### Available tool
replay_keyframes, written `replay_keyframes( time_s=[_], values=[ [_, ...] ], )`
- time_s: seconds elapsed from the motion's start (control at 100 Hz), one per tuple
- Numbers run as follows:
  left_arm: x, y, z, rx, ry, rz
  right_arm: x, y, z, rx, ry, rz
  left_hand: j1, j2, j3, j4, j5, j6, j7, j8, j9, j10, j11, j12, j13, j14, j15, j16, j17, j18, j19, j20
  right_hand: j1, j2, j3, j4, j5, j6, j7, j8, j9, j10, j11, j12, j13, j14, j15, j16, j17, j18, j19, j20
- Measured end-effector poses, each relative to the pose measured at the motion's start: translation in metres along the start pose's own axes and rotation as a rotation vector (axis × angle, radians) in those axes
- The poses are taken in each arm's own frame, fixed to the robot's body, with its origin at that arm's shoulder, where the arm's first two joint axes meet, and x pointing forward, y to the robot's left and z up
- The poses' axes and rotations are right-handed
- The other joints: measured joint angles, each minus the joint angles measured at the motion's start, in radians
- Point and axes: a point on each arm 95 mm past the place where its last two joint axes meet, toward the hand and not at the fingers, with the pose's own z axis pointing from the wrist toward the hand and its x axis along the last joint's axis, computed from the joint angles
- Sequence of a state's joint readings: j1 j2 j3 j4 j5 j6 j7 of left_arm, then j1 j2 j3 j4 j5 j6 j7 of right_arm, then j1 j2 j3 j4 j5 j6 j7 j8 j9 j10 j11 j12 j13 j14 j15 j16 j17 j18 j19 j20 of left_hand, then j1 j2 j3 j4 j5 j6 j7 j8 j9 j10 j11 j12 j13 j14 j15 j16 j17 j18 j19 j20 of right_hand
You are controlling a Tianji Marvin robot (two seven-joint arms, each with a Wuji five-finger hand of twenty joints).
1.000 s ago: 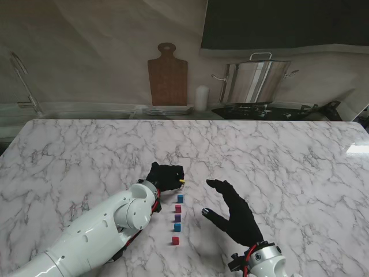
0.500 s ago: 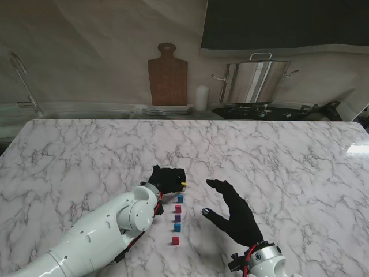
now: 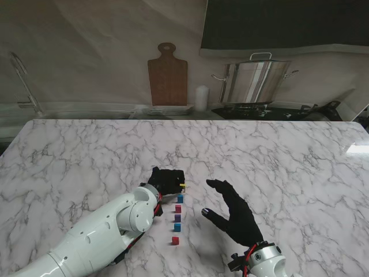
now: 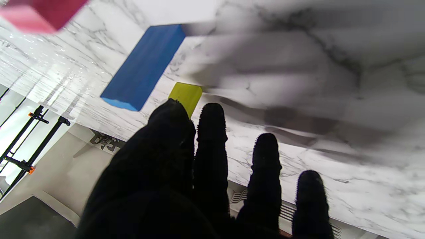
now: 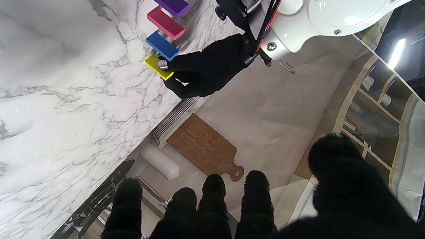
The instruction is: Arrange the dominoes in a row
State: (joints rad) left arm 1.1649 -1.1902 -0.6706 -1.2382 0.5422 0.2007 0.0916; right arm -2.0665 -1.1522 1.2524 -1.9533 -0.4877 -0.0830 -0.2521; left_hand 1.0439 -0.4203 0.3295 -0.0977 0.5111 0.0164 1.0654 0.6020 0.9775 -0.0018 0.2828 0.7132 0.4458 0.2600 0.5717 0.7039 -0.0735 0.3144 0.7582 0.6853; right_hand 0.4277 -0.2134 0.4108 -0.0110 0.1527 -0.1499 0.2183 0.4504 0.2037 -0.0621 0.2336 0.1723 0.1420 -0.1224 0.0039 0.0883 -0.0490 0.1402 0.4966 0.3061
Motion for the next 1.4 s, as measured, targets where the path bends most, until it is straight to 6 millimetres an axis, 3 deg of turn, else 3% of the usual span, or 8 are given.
replay_keyframes(
  time_s=[1.4],
  values=[
    [-0.0027, 0.0002, -0.0069, -0.010, 0.010, -0.014, 0.0014, -0.0001, -0.0004, -0.002, 0.004, 0.001, 0.000, 0.000, 0.000, 0.009, 0.021, 0.022, -0.022, -0.001, 0.036, 0.004, -0.010, -0.049, -0.012, -0.003, 0.001, 0.000, 0.000, 0.000, -0.026, 0.000, 0.000, 0.000, 0.000, 0.000, 0.000, 0.000, 0.000, -0.002, 0.000, 0.000, 0.000, 0.000, 0.000, 0.000, 0.000, 0.000, 0.000, 0.000, 0.000, 0.000]
  ],
)
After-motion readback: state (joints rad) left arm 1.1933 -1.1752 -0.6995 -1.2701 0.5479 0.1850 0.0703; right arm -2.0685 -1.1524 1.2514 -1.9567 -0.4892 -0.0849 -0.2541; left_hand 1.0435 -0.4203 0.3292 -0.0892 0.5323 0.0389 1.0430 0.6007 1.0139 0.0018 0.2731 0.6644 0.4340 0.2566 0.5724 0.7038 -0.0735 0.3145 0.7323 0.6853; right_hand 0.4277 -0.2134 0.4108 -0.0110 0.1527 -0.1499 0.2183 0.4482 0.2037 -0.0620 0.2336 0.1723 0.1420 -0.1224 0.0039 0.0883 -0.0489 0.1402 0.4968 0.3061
